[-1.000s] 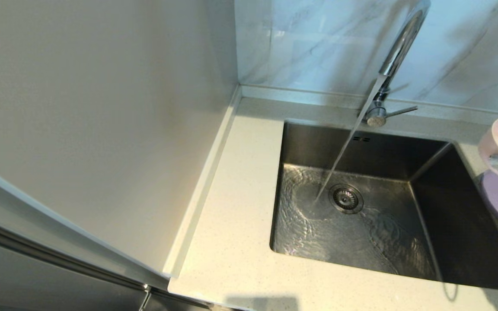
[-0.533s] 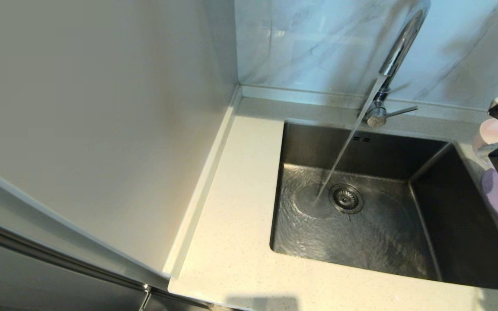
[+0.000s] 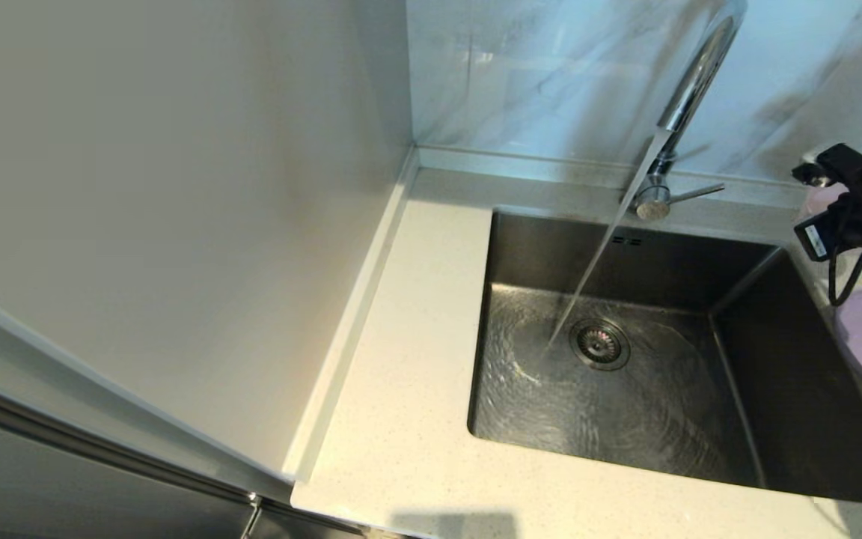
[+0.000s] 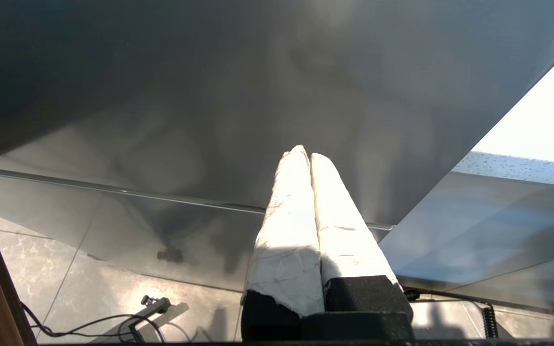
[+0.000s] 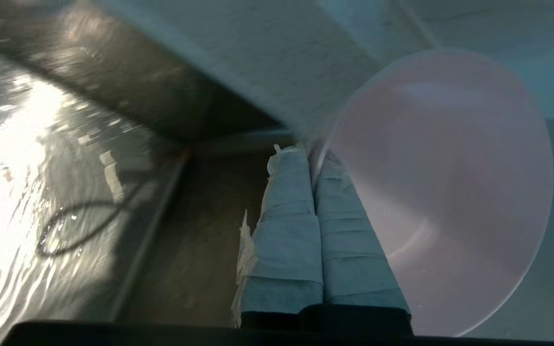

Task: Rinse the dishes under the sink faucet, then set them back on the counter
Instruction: Place the bowl on the table

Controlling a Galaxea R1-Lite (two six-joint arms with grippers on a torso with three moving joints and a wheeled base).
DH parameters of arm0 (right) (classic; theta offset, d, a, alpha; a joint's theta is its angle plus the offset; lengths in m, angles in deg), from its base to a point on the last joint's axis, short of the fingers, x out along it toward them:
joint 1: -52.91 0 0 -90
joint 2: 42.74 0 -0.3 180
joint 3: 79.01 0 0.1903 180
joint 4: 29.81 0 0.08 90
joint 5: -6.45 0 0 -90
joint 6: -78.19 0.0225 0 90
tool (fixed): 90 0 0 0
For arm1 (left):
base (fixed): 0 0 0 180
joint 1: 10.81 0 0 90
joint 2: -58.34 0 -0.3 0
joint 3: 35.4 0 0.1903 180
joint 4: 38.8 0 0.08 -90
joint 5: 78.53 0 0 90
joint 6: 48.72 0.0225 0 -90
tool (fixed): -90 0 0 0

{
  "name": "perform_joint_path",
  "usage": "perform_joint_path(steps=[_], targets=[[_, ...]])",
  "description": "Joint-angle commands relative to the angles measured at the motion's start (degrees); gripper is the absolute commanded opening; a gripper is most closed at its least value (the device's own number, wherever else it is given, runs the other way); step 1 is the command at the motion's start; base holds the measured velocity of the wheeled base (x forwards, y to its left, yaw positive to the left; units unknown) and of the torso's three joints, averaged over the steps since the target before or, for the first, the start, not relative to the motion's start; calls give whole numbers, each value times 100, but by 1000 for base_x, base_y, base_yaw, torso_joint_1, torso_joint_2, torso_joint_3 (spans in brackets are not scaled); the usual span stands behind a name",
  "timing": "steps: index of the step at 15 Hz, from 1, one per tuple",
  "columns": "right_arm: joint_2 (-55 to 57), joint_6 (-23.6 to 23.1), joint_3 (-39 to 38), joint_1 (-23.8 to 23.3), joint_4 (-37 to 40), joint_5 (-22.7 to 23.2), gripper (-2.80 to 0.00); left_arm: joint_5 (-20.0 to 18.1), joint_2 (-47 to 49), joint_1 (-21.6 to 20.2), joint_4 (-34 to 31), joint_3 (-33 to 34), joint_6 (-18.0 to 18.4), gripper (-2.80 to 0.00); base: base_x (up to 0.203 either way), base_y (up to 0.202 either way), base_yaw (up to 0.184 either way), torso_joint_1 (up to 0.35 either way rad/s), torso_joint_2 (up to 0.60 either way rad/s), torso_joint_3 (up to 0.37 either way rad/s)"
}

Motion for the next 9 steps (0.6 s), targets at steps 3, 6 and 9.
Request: perform_joint_path(steps=[3, 6, 9], targets=[[729, -215, 204, -238, -710, -76, -280, 7, 0, -2, 0, 0, 0, -280, 0, 0, 0, 0, 0, 0], [957, -344, 423, -385, -709, -85, -280, -1, 0, -2, 0, 0, 0, -280, 0, 0, 0, 0, 0, 0], [1060, -410, 472, -453, -732, -85, -280, 7, 0, -2, 0, 0, 0, -280, 0, 0, 0, 0, 0, 0]])
